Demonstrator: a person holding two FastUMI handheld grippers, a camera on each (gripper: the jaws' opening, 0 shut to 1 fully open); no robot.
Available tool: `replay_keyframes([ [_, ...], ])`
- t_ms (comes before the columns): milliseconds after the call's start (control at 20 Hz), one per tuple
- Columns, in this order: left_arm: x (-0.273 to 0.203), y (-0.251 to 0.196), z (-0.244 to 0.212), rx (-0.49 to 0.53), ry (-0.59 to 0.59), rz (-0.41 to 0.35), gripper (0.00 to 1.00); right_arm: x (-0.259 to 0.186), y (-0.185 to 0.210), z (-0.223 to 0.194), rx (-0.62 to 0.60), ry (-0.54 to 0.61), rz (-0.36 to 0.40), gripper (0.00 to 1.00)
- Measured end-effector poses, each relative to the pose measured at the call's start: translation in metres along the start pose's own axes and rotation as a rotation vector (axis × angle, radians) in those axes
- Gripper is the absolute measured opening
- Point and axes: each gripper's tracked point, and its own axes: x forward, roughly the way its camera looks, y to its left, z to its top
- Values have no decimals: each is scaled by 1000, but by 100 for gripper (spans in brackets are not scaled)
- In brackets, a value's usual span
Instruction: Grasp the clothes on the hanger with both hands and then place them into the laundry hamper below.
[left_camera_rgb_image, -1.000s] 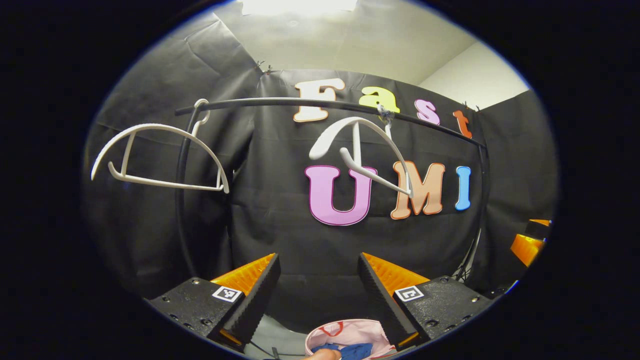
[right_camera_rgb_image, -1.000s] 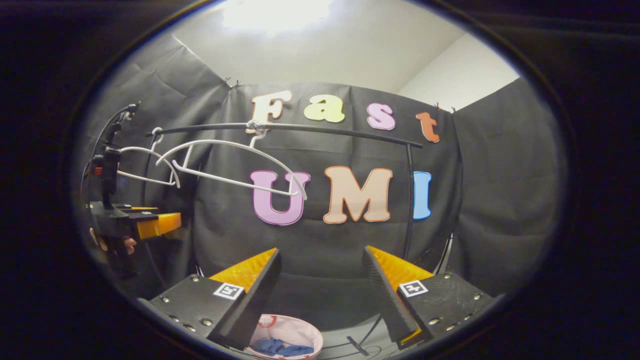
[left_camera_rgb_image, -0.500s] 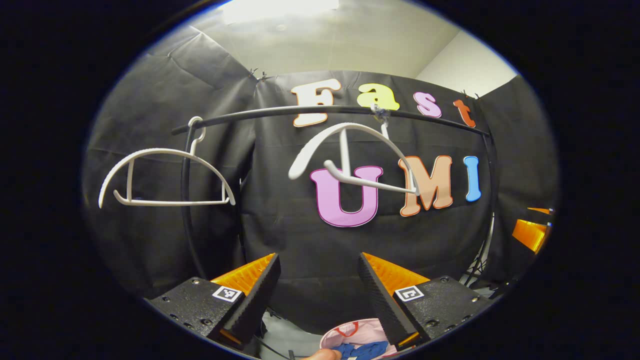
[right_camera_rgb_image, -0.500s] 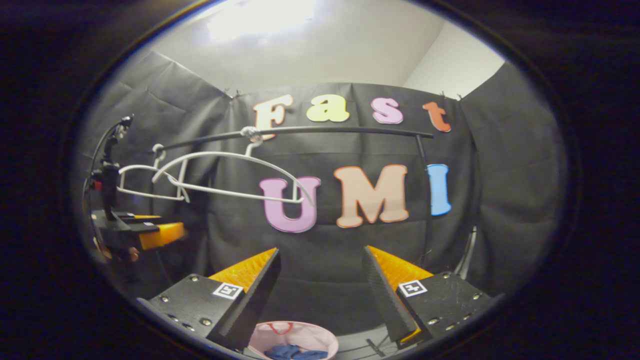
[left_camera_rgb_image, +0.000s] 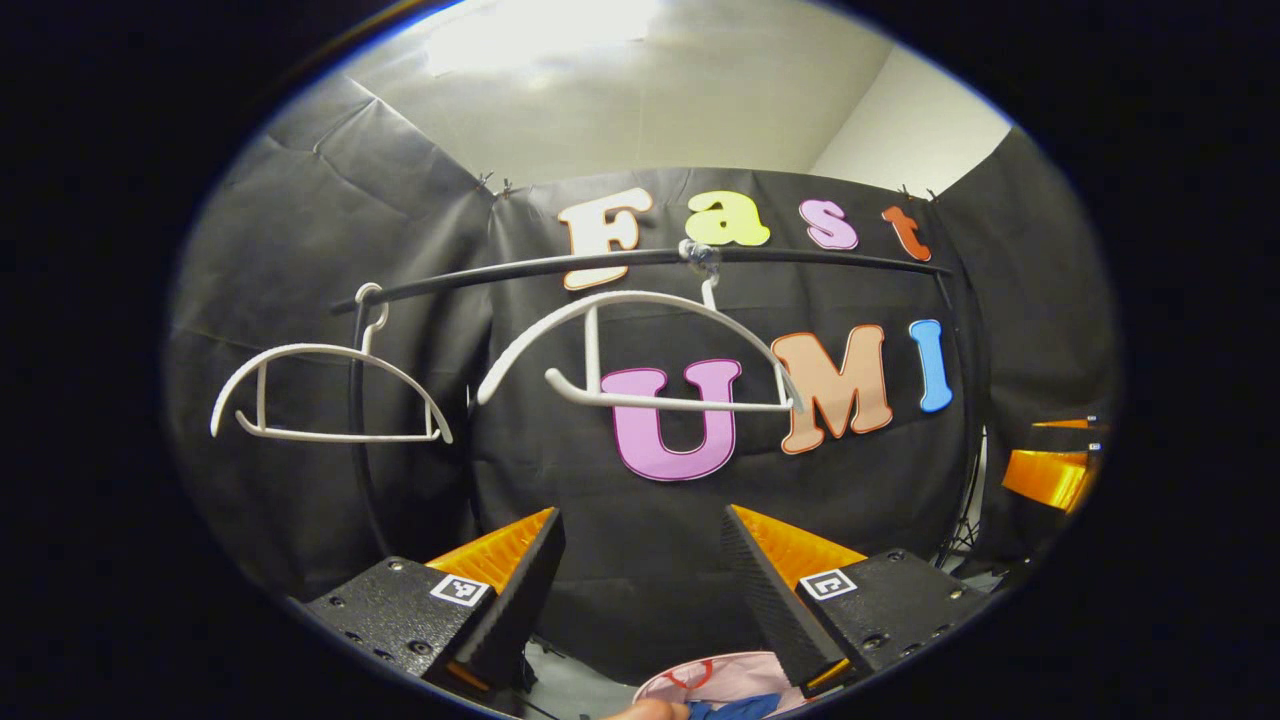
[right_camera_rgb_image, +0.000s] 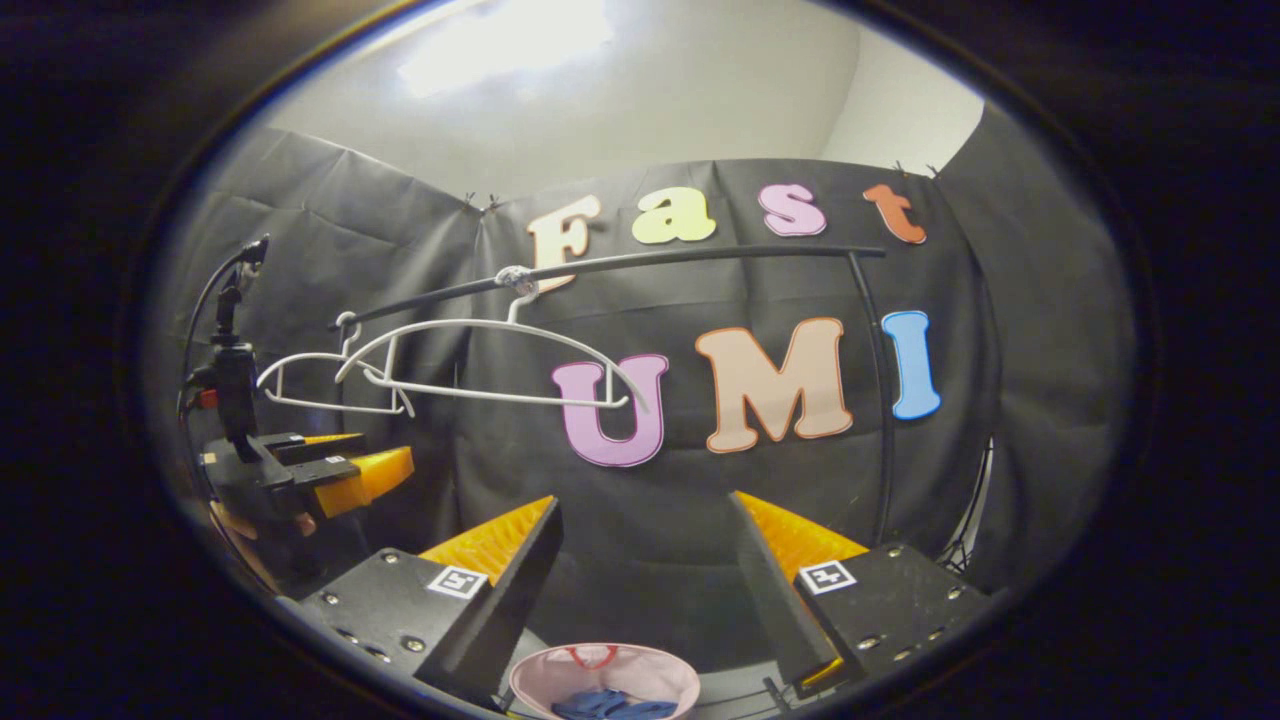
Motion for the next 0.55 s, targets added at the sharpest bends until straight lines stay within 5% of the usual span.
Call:
replay_keyframes([
  [550,-1,-52,2,-42,-6,-44,99,-20,-17,-9,-30,30,56,96],
])
